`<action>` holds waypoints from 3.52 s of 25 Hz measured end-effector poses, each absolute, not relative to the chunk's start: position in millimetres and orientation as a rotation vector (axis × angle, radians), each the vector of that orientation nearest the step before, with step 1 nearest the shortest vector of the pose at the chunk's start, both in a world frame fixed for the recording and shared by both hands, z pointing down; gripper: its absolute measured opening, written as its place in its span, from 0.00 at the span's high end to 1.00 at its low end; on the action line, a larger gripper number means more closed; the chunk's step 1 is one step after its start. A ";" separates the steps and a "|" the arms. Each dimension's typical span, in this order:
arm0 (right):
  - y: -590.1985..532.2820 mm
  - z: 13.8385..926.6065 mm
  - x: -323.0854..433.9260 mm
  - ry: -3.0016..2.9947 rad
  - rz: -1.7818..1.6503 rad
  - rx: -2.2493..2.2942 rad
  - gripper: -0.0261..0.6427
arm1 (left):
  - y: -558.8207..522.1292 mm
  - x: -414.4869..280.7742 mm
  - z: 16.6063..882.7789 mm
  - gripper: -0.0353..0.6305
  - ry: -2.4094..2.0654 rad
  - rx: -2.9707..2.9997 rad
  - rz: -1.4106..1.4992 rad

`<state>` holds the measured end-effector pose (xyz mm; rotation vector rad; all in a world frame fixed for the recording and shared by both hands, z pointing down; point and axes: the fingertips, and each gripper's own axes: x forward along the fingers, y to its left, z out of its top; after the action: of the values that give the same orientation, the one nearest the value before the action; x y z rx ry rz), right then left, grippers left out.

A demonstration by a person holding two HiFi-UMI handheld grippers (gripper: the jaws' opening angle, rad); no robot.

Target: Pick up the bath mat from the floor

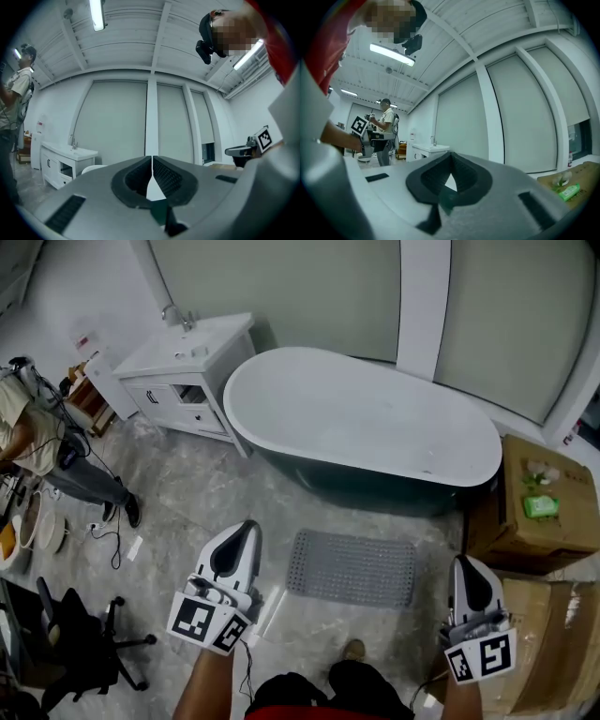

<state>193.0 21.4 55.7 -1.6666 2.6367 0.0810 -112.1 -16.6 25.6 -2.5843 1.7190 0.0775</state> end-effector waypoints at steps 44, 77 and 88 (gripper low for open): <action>-99.4 507.9 222.3 2.667 -0.414 -2.129 0.95 | -157.9 -174.1 533.9 0.92 1.903 -2.846 -0.424; -128.6 863.6 297.7 2.641 -0.732 -2.297 0.81 | -185.1 -215.5 877.2 0.83 2.075 -2.862 -0.799; -117.8 962.8 324.9 2.634 -1.045 -2.346 0.58 | -174.4 -233.7 969.5 0.61 2.159 -2.906 -1.091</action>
<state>324.9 -117.8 962.8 -2.3461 2.6340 -1.0447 -233.7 -174.4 969.5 -2.9062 2.1590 -1.0910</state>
